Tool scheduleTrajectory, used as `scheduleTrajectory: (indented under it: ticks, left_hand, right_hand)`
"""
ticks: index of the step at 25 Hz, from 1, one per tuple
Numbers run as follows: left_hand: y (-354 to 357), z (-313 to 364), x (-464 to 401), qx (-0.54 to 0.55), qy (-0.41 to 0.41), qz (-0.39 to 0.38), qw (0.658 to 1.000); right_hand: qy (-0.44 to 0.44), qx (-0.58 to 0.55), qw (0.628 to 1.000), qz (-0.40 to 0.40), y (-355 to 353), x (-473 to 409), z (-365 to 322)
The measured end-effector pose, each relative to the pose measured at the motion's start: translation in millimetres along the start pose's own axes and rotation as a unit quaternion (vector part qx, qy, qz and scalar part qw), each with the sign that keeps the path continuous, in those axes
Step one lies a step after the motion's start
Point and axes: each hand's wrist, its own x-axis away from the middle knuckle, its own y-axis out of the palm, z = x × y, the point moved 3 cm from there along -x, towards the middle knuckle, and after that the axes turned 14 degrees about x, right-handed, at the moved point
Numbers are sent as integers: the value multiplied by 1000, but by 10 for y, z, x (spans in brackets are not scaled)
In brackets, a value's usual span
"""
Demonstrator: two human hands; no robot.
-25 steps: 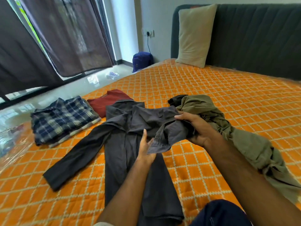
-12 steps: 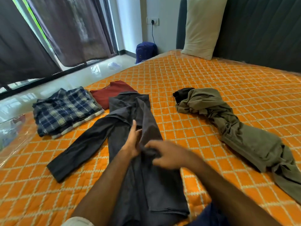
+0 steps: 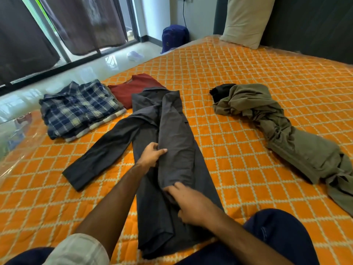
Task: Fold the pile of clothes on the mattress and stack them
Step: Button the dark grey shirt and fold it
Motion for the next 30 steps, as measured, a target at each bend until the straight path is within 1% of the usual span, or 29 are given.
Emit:
scheduleTrajectory:
  ticks: [1,2,3,4,5,6,7,8,9,10,11,12,14,15,16,17,19,20,21,23,24,25,26,27,28,30]
  left_hand:
    - [44,-9,70,43,-18,-38,998]
    - [82,-8,183,93,-40,-69,992]
    - [112,-31,311,136,-69,-95,984]
    - [148,-71,454,163,-109,-118,973]
    - [188,-134,615,177,-153,-141,962]
    - [231,-216,795,191,-192,-160,949]
    - [275,-307,937,207,-217,-165,940]
    - [322,-397,1041,224,-224,-159,935]
    - [353,-466,1114,241,-221,-142,934]
    - [382,-510,1165,261,-217,-121,933]
    - [415,-520,1214,289,-217,-106,926]
    - [443,-508,1261,327,-217,-104,914]
    - [498,-466,1344,393,-200,-111,891]
    - [517,-472,1364,398,-187,-111,891]
    - [521,-515,1370,379,-175,-109,902]
    - [512,-567,1390,342,-167,-106,919]
    - [435,-636,1437,247,-151,-111,951]
    - [385,-608,1449,195,-137,-115,964]
    - [329,-567,1441,140,-116,-111,977]
    - [225,-482,1374,32,-62,-81,994]
    - [219,-427,1360,-27,-51,-81,995]
    - [250,-392,1368,-90,-59,-94,990]
    - [309,-384,1398,-129,-75,-112,983]
    - [385,-438,1450,-134,-85,-131,979]
    - [417,-493,1472,-106,-91,-140,980]
    - [459,-551,1580,20,-137,-135,981]
  right_hand:
    - [-5,55,997,54,-101,53,-40]
    - [-22,99,991,84,-189,125,-83]
    - [-40,122,989,72,-231,193,-101]
    - [-59,114,991,31,-223,247,-69]
    - [-69,46,996,-32,-152,281,23]
    - [-57,-92,989,-101,-86,327,116]
    - [-23,-231,967,-107,-10,352,238]
    - [50,-323,944,-44,92,342,426]
    - [155,-361,919,35,207,305,619]
    - [237,-350,903,85,315,287,747]
    - [273,-343,894,90,409,262,820]
    - [282,-368,884,63,464,238,832]
    - [275,-459,845,-5,526,198,846]
    - [267,-480,835,-26,529,191,885]
    - [259,-475,840,-38,488,222,917]
    - [251,-439,862,-49,481,254,962]
    - [241,-286,924,-81,506,334,1016]
    - [244,-201,945,-87,497,362,1026]
    - [250,-123,958,-66,460,371,1008]
    - [237,-22,969,59,365,272,897]
    - [212,-9,970,115,344,183,815]
    - [183,-15,974,135,353,70,742]
    - [153,-19,980,122,379,-43,678]
    - [128,-17,987,98,434,-126,615]
    - [111,-12,991,75,468,-211,569]
    - [94,-35,993,57,526,-218,546]
